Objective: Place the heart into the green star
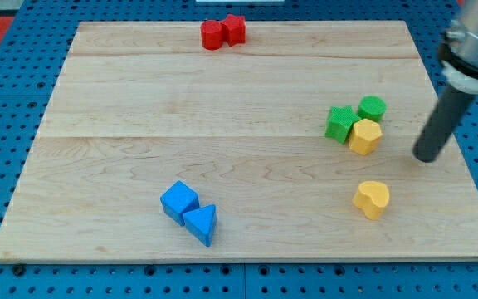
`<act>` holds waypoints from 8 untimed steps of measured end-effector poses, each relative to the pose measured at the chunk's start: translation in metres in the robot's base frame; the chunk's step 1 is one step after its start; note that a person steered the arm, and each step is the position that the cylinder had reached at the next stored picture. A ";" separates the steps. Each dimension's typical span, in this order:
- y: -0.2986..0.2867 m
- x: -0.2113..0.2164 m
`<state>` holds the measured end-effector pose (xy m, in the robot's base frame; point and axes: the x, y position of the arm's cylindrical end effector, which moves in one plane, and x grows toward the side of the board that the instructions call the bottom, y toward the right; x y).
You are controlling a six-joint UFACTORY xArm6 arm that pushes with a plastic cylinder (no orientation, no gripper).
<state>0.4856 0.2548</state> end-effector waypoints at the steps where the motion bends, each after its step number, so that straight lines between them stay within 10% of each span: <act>1: 0.014 0.000; 8: -0.067 0.069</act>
<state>0.5550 0.1876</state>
